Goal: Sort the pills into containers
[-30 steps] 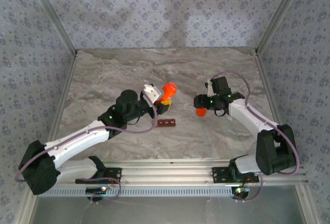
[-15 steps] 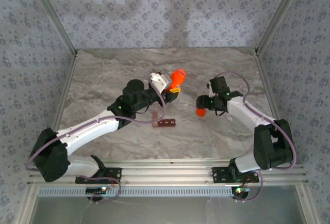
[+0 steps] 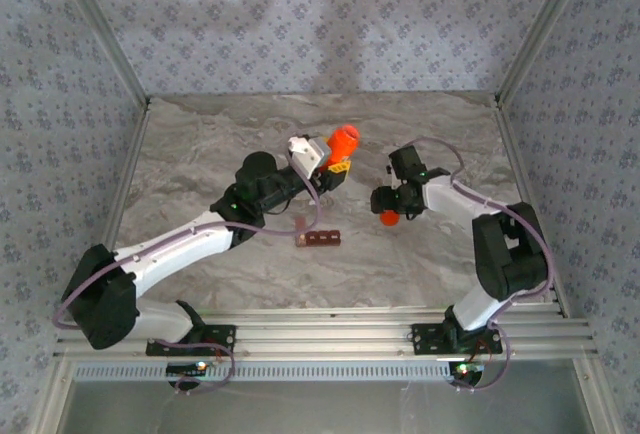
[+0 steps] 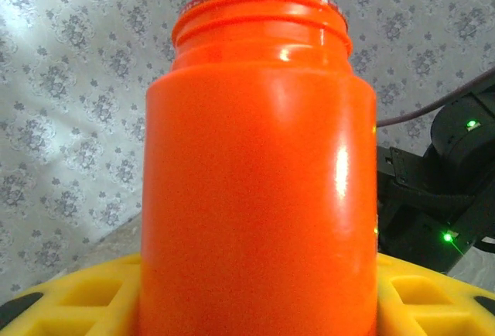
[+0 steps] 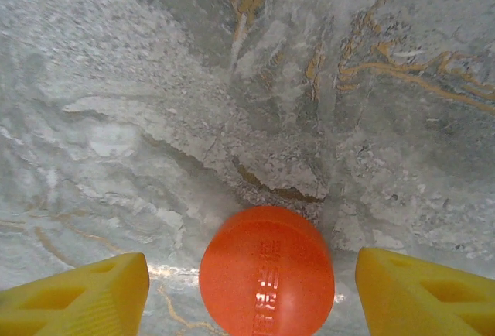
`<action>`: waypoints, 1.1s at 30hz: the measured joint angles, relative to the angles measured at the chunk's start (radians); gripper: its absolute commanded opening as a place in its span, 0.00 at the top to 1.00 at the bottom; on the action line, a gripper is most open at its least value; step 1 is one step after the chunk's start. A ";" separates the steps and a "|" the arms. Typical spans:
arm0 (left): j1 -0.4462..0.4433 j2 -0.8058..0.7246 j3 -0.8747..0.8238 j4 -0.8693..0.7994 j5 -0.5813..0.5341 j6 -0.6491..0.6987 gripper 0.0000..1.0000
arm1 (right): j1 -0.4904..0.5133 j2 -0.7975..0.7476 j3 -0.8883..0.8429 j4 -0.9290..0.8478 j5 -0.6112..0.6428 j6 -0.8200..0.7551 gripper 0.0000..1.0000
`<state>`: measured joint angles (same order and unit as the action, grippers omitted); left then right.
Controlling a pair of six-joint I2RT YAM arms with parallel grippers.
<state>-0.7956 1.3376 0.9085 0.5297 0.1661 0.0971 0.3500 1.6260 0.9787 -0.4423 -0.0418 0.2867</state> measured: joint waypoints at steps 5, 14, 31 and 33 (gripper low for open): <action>0.037 0.014 -0.002 0.052 0.029 0.000 1.00 | 0.009 0.054 0.010 0.000 0.017 -0.014 0.30; 0.056 0.149 -0.012 0.183 0.101 0.000 1.00 | 0.013 0.088 0.010 0.000 0.029 -0.021 0.36; 0.076 0.258 -0.035 0.372 0.153 -0.047 1.00 | 0.013 0.090 0.011 -0.004 0.038 -0.041 0.52; 0.076 0.261 -0.037 0.384 0.153 -0.054 1.00 | 0.013 0.088 0.011 -0.005 0.035 -0.041 0.52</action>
<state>-0.7197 1.5982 0.8715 0.9138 0.3195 0.0433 0.3626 1.7138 0.9894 -0.4477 -0.0063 0.2459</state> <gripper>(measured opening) 0.525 0.501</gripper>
